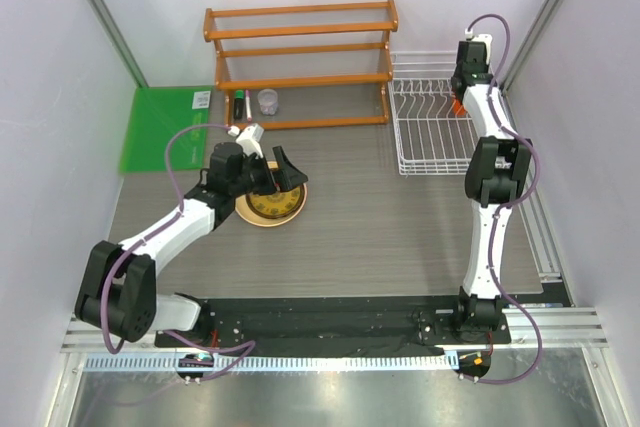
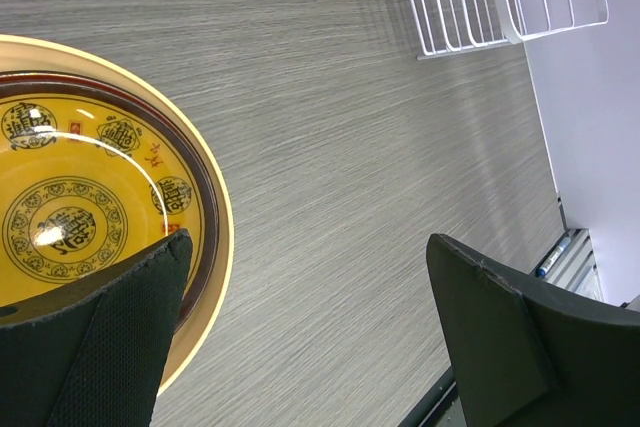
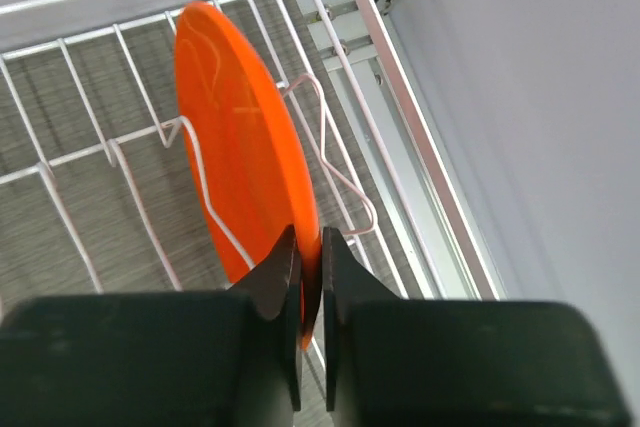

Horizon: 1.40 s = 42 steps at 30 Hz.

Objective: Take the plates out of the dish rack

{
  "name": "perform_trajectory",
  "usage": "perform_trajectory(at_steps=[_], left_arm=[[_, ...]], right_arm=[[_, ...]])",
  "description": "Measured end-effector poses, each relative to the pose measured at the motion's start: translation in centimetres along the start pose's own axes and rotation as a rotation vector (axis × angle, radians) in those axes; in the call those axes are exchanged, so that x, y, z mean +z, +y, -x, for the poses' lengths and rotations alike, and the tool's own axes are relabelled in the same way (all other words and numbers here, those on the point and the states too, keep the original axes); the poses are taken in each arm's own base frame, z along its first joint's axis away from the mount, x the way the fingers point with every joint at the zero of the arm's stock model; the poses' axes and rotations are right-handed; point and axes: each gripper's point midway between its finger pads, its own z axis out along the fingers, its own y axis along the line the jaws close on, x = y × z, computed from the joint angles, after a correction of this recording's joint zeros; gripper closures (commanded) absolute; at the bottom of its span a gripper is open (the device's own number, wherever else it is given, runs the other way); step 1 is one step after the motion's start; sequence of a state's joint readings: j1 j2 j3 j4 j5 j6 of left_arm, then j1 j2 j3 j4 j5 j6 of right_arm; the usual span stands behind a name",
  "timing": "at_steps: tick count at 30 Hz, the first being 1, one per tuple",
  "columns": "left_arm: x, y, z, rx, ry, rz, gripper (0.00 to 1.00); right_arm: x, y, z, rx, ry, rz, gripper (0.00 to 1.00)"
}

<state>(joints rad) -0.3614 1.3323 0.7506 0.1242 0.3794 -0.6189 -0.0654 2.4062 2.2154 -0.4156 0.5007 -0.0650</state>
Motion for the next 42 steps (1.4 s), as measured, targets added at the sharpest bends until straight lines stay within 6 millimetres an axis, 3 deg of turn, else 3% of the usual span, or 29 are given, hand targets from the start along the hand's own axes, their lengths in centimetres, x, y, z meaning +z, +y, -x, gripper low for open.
perform_trajectory(at_steps=[9,12,18,24,28,30,32,37,42], left_arm=[[0.5,0.2,-0.2,-0.003,0.009,-0.002,0.01],[0.5,0.2,-0.3,-0.001,0.009,-0.003,0.01],[0.5,0.4,-0.2,0.002,0.004,0.01,0.0],[0.5,0.6,-0.3,0.0,0.004,0.021,0.0],[0.4,0.6,-0.3,-0.002,0.005,0.027,0.0],[0.3,0.4,0.0,-0.001,0.0,0.028,0.0],[0.3,0.1,0.6,0.004,-0.011,0.022,0.0],[0.3,-0.8,1.8,0.014,-0.04,0.001,0.0],[0.3,-1.6,2.2,0.007,-0.055,-0.031,0.01]], right_arm=[[-0.5,0.3,0.4,-0.012,-0.016,0.013,0.99],[-1.5,0.0,0.1,-0.029,-0.021,-0.018,0.99],[-7.2,-3.2,2.4,-0.056,-0.073,-0.119,0.99],[-15.7,-8.0,6.8,0.074,-0.213,-0.145,0.99],[-20.3,-9.1,7.4,0.174,-0.273,-0.086,0.99],[-22.5,-8.0,6.2,0.191,-0.278,-0.025,0.99],[-24.5,-5.6,4.4,0.181,-0.268,0.067,0.99],[-29.7,2.1,-1.5,0.172,-0.192,0.411,0.99],[-32.5,5.1,-6.2,0.254,-0.082,0.647,0.98]])
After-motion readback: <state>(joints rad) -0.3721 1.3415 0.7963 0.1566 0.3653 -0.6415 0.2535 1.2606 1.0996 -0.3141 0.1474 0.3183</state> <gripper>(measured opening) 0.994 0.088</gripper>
